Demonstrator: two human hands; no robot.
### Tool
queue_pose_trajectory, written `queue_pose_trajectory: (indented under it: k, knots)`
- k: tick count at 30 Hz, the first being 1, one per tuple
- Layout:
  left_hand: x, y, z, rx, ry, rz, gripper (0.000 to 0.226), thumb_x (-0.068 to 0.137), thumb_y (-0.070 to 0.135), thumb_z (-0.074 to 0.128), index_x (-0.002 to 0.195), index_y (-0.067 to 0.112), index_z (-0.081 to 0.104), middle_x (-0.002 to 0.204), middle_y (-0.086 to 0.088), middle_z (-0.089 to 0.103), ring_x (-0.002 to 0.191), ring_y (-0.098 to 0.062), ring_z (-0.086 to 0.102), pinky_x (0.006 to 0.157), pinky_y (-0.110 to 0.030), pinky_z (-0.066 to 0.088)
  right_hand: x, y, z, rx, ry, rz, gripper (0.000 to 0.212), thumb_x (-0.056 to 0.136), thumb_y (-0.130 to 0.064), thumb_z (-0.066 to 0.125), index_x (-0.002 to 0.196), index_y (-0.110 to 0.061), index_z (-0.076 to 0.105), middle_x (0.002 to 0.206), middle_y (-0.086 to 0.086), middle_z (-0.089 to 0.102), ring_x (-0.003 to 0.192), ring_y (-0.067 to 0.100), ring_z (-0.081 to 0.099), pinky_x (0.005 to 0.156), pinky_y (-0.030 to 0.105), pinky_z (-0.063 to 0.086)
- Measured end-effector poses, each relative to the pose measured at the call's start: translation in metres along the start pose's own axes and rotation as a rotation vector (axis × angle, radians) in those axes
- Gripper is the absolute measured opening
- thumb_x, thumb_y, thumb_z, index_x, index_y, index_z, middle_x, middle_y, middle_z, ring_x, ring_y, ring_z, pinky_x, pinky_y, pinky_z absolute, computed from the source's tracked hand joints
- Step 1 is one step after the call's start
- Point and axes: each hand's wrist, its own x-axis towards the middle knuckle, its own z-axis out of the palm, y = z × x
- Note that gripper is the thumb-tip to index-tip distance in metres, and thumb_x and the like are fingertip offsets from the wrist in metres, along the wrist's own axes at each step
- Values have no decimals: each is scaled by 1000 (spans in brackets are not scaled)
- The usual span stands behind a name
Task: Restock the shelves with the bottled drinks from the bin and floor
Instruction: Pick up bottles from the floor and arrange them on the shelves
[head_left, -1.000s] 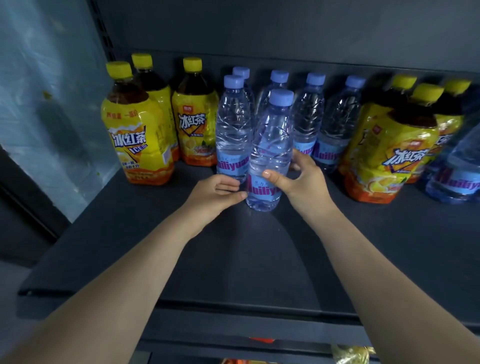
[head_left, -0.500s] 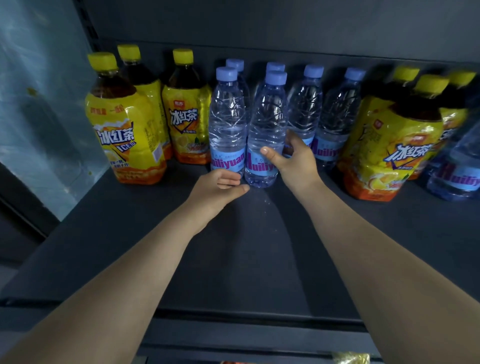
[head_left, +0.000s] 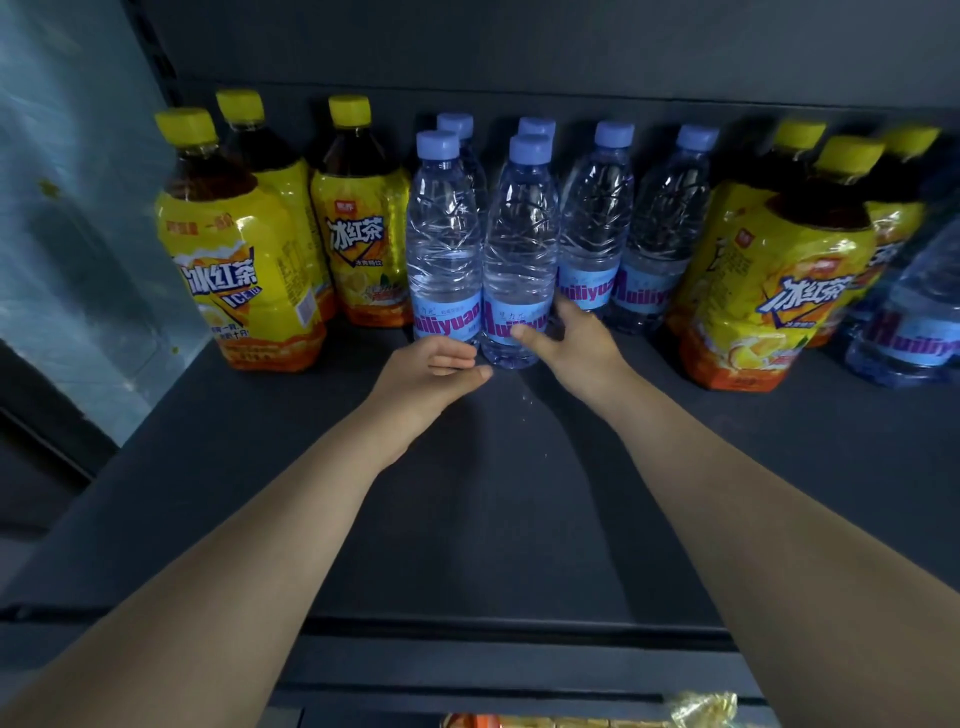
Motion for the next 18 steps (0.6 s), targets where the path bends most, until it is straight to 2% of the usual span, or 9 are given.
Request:
queue_pose_trajectory:
  k: [2, 4, 6, 10, 13, 18]
  knots:
    - [-3, 2, -2, 20, -5, 0, 30, 79, 19, 73, 107, 14, 62, 103, 0, 66, 97, -9, 63, 90, -29, 51, -7, 3, -1, -86, -61, 20, 56, 88, -32, 63, 137, -17, 41, 133, -1, 55, 122, 15, 51, 97, 23, 38]
    - [-8, 8, -4, 26, -8, -1, 29, 79, 20, 72, 106, 14, 62, 103, -1, 66, 97, -9, 63, 90, -29, 51, -12, 4, -3, -110, -87, 58, 55, 89, -31, 61, 137, -16, 40, 136, 0, 52, 126, 17, 48, 100, 26, 38]
    - [-15, 14, -6, 28, -12, 0, 29, 79, 20, 72, 106, 14, 62, 104, -1, 66, 97, -10, 63, 90, -28, 51, -17, 1, -7, -86, -84, 87, 57, 89, -32, 61, 139, -16, 38, 140, 1, 49, 130, 19, 45, 106, 33, 38]
    - [-35, 34, -7, 34, 8, 2, 28, 80, 19, 72, 105, 13, 62, 102, -1, 66, 94, -9, 63, 87, -25, 51, -34, -17, -27, -128, -56, 117, 55, 91, -30, 57, 140, -13, 39, 142, 4, 47, 131, 20, 43, 103, 27, 36]
    - [-58, 54, -7, 53, 6, 47, 24, 80, 17, 72, 101, 12, 62, 93, 3, 65, 87, -7, 62, 83, -22, 50, -59, -36, -47, -176, -45, 131, 53, 91, -29, 58, 138, -9, 43, 138, 9, 50, 128, 24, 46, 105, 35, 39]
    - [-105, 92, -7, 127, -19, 78, 19, 82, 20, 70, 99, 15, 62, 90, 7, 62, 89, -9, 59, 83, -24, 49, -113, -77, -88, -320, -46, 190, 59, 94, -32, 54, 143, -6, 33, 143, 13, 44, 131, 28, 42, 100, 26, 34]
